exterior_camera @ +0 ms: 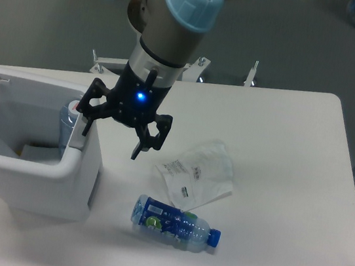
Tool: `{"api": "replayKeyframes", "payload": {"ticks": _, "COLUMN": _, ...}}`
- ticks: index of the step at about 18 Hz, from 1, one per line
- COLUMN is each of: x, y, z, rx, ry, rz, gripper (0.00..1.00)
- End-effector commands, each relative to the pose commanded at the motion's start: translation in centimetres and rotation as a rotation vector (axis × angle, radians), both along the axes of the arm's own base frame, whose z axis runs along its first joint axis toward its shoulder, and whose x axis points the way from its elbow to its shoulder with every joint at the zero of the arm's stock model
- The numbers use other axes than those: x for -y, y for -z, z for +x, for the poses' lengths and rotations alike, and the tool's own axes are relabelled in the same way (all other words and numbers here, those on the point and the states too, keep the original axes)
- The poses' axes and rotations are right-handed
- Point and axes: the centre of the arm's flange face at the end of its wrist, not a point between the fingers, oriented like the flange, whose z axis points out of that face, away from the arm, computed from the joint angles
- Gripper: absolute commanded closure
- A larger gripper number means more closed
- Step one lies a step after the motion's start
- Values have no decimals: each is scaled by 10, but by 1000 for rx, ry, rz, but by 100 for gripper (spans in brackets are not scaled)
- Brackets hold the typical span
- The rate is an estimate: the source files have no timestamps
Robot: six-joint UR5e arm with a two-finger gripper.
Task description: Open the trash can
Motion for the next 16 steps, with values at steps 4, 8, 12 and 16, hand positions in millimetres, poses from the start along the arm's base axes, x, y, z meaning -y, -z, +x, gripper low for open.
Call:
{"api": "replayKeyframes", "payload": {"ticks": 4, "x": 38, "y": 14, "z": -51, "rx": -71, "ry": -85, "rz": -90, "gripper": 0}}
{"api": "replayKeyframes", "payload": {"ticks": 8, "x": 75, "y": 24, "z": -102, "rx": -157, "ry": -82, "rz": -139, "gripper": 0}}
{"api": "replayKeyframes", "payload": {"ticks": 12, "x": 91, "y": 61, "z": -141, "rx": -200, "ry": 15, "rz": -213, "gripper": 0}}
{"api": "replayKeyframes", "payload": {"ticks": 16, "x": 108, "y": 96, "z": -171, "rx": -254, "ry": 61, "rz": -346, "gripper": 0}}
